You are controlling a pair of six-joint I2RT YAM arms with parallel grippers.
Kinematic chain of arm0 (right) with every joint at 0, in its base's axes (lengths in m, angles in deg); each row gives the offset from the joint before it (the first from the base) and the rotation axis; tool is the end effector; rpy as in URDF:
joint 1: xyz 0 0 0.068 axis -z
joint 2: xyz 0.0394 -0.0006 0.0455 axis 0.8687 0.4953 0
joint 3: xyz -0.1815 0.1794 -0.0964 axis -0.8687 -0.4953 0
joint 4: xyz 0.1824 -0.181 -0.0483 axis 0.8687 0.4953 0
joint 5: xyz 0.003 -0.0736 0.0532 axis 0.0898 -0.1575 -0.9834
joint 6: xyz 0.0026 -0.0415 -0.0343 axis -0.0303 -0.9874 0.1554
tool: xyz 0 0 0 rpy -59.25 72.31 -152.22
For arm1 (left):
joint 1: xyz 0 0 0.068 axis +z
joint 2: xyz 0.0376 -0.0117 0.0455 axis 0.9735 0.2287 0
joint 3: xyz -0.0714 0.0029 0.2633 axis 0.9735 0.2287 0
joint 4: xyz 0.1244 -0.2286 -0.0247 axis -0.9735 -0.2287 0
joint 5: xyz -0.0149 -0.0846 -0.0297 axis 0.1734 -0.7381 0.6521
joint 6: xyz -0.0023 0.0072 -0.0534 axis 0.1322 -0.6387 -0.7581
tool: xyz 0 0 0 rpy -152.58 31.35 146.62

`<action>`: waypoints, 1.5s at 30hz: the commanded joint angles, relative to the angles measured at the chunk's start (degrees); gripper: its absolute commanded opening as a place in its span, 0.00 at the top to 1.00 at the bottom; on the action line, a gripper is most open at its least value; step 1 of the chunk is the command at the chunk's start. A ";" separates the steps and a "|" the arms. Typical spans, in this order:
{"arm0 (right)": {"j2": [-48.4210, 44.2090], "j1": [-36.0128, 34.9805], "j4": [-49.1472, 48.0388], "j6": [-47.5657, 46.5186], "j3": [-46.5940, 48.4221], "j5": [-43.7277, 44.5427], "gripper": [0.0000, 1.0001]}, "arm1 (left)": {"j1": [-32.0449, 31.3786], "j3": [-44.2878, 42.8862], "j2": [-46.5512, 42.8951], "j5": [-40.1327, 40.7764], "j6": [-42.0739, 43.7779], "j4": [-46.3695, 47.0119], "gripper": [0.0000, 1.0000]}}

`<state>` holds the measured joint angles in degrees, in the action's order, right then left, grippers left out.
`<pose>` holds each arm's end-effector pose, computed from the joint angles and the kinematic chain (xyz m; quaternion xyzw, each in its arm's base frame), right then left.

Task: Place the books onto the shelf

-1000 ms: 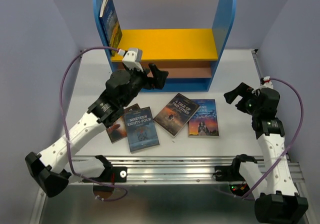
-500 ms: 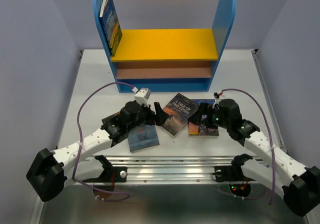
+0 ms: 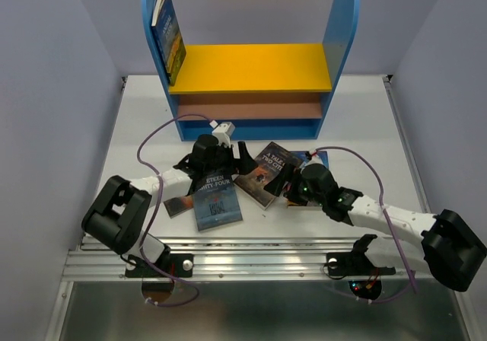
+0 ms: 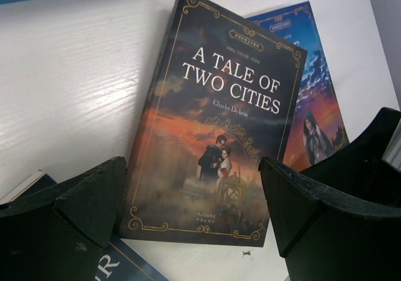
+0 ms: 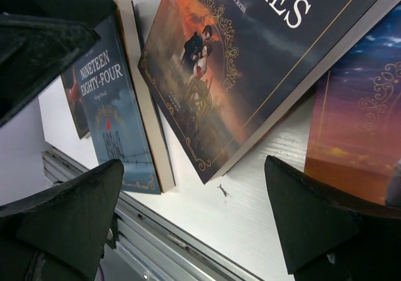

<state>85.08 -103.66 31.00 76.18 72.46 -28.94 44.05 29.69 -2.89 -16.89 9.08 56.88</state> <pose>0.1649 0.1540 0.1889 0.1011 0.8736 0.3507 0.3218 0.2485 -0.1726 0.2047 0.1312 0.7997 -0.3942 0.4335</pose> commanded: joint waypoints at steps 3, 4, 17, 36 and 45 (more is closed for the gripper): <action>3.40 -2.61 -8.84 7.59 -1.36 7.93 0.00 | 0.12 -4.70 4.57 -6.90 3.03 5.21 0.01; 3.40 -2.61 -9.63 9.25 -1.98 9.24 0.00 | 0.21 -5.15 6.58 -6.72 3.12 5.03 0.01; 8.85 -5.42 -11.13 16.56 -1.98 13.99 0.00 | 0.21 -9.37 17.50 -7.60 3.82 4.86 0.03; 15.00 -5.95 -14.37 22.19 -1.54 25.25 0.00 | 0.30 -6.91 21.63 -12.78 2.33 6.70 0.59; 10.00 -5.95 -31.25 9.63 -6.02 21.82 0.07 | -0.75 -5.33 21.46 -13.75 0.57 8.81 0.67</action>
<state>97.65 -109.56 11.91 92.85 67.02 -8.76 44.92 22.80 18.38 -27.30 10.46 64.97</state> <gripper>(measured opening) 0.965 0.412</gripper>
